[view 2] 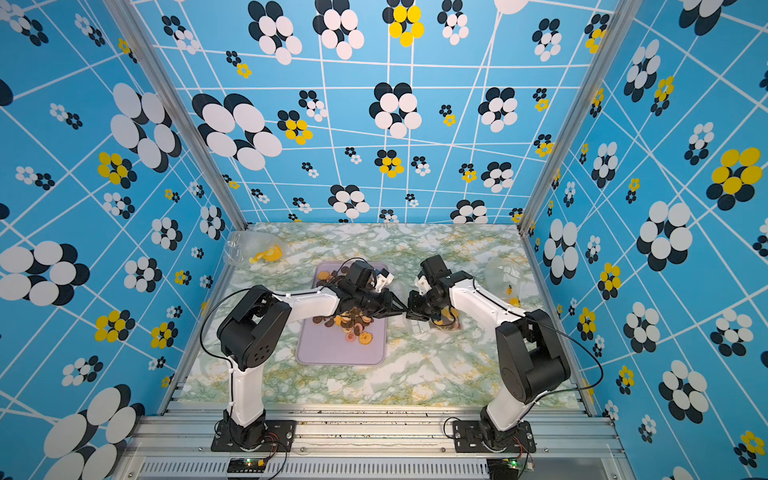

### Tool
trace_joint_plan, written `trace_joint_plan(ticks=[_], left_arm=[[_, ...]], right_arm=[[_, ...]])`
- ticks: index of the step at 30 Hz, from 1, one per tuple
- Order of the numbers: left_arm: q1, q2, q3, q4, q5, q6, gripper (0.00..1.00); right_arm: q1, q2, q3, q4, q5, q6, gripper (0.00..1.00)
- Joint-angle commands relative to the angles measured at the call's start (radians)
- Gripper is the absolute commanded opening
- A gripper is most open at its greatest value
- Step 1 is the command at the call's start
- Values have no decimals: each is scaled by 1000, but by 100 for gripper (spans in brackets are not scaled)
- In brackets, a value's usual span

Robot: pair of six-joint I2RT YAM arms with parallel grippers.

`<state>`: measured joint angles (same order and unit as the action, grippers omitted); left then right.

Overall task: Pour cookies out of the ziploc bag
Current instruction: Open the ziploc bag at the center of the board.

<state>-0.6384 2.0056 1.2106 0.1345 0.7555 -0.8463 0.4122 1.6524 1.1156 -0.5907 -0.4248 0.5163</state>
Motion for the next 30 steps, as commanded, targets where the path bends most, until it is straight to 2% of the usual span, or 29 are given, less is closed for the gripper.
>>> trace_joint_plan(ticks=[1,16,24,30], left_arm=[[-8,22,29,-17,21,11,27],[-8,15,18,-12,20,9,10],[-8,14,15,-16,21,9,0],[-9,15,16,-19,19,10,0]], right_arm=[[2,3,-8,7,-11,13,0],[-13,-2,-15,8,-3,18,0],[-14,2,-5,-14,39,13,0],[-13,1,10,-36,87,0,0]])
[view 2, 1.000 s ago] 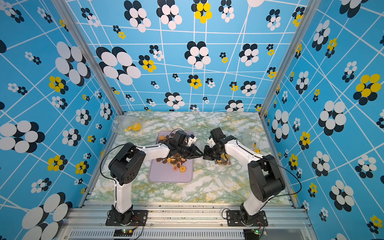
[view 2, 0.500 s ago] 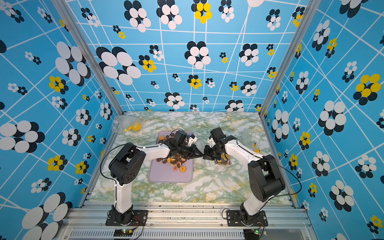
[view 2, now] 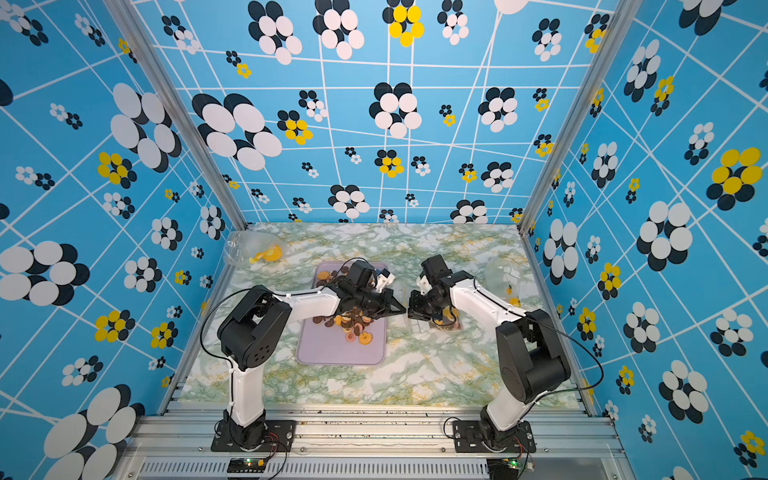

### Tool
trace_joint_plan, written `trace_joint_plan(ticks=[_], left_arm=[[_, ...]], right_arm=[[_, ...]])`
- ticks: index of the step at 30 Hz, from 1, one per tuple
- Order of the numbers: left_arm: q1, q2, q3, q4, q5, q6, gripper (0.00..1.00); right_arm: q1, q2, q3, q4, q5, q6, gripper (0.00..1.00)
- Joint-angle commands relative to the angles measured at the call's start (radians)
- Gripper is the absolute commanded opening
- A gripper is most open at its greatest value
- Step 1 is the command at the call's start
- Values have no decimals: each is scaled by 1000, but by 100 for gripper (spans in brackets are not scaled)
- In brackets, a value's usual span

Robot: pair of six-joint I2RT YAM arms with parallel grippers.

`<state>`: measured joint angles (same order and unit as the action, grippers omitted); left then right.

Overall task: Pour cookies out of the ziploc bag
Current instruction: Open the ziploc bag at the center of the board.

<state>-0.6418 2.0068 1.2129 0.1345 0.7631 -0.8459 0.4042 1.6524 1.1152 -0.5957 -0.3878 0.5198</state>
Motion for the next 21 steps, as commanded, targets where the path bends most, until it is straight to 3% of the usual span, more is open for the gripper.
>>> trace_joint_plan(ticks=[1,5,21], left_arm=[[-4,15,14,-20,10,10,0],[-4,14,20,-29,10,12,0],[-5,-5,1,-58,-13,28,0]], right_arm=[[-4,5,12,-34,57,-7,0],[11,17,14,-26,74,-17,0],[73,3,19,-15,346,-70,0]])
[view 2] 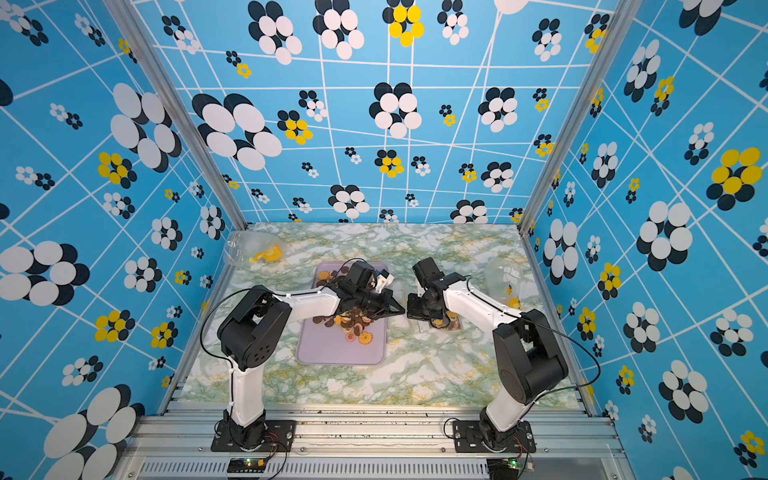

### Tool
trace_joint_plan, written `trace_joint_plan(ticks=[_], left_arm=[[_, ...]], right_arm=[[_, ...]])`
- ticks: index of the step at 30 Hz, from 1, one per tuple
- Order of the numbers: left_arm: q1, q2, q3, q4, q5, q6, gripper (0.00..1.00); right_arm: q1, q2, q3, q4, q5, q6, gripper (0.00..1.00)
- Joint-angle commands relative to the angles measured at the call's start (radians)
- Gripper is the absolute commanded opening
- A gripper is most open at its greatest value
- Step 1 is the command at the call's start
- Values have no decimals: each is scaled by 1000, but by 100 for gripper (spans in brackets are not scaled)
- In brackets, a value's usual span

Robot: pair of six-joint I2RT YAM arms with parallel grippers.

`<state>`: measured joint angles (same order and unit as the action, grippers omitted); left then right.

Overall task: Pour cookies out of the ziploc bag
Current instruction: Open the ziploc bag at the center of the board.

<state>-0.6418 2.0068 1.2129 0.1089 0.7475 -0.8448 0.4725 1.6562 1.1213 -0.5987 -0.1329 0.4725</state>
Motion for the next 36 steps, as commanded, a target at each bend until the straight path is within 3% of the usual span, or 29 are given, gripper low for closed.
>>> trace_joint_plan(ticks=[1,8,23,36], left_arm=[[-4,-4,2,-34,3,29,0],[-5,-4,3,-64,-10,38,0],[10,-59,46,-356,-151,177,0],[24,-85,48,-414,-195,182,0]], right_arm=[[4,-1,11,-7,94,-23,0],[3,-28,22,-18,118,-17,0],[3,-105,115,-129,212,11,0],[3,-155,131,-160,223,47,0]])
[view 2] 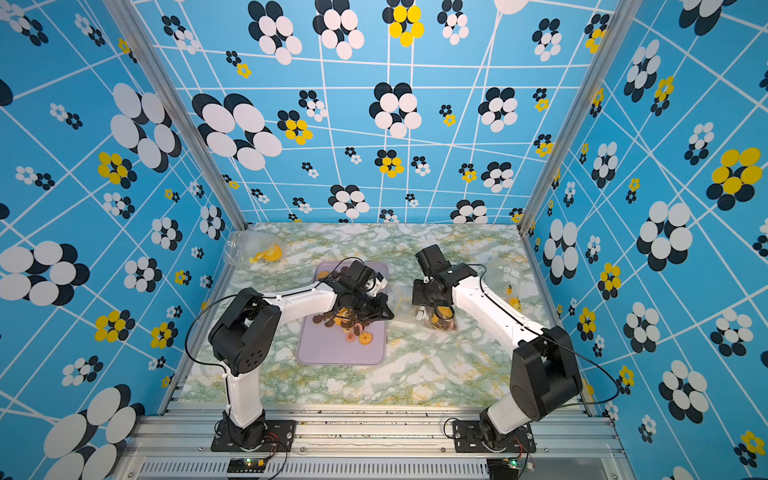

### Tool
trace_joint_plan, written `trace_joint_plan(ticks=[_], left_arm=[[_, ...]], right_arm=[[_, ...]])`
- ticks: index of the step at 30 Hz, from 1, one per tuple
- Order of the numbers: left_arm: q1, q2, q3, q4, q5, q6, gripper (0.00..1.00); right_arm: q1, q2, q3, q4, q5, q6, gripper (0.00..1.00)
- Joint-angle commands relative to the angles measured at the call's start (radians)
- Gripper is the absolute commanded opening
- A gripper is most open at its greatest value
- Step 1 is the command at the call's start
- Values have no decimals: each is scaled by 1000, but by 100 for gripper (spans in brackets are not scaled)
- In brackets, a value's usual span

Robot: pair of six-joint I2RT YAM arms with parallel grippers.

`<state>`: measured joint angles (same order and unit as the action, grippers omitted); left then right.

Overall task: Pour cookies out of the ziploc bag
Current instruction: Open the ziploc bag at the center of the board.

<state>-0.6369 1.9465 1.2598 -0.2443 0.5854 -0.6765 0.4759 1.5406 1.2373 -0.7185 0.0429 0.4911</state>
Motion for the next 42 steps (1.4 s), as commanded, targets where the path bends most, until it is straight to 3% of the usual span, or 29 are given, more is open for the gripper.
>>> trace_joint_plan(ticks=[1,6,11,12,14,17,31,42], left_arm=[[22,-26,-3,-57,-33,8,0],[30,-33,-4,-59,-35,0,0],[31,-33,-2,-51,-24,2,0],[30,-33,-2,-52,-21,2,0],[31,-32,1,-51,-21,2,0],[31,-33,4,-47,-18,2,0],[31,-52,-12,-17,-10,-16,0],[42,-70,-58,7,-7,-45,0]], right_arm=[[-2,-47,9,-44,52,39,0],[-3,-79,-25,-44,55,74,0],[15,-17,-5,19,-131,29,1],[33,18,34,-12,-137,9,16],[73,78,106,-74,-105,-29,36],[111,158,191,-141,-65,-57,48],[179,329,282,-250,144,-121,64],[185,397,314,-316,437,-84,84]])
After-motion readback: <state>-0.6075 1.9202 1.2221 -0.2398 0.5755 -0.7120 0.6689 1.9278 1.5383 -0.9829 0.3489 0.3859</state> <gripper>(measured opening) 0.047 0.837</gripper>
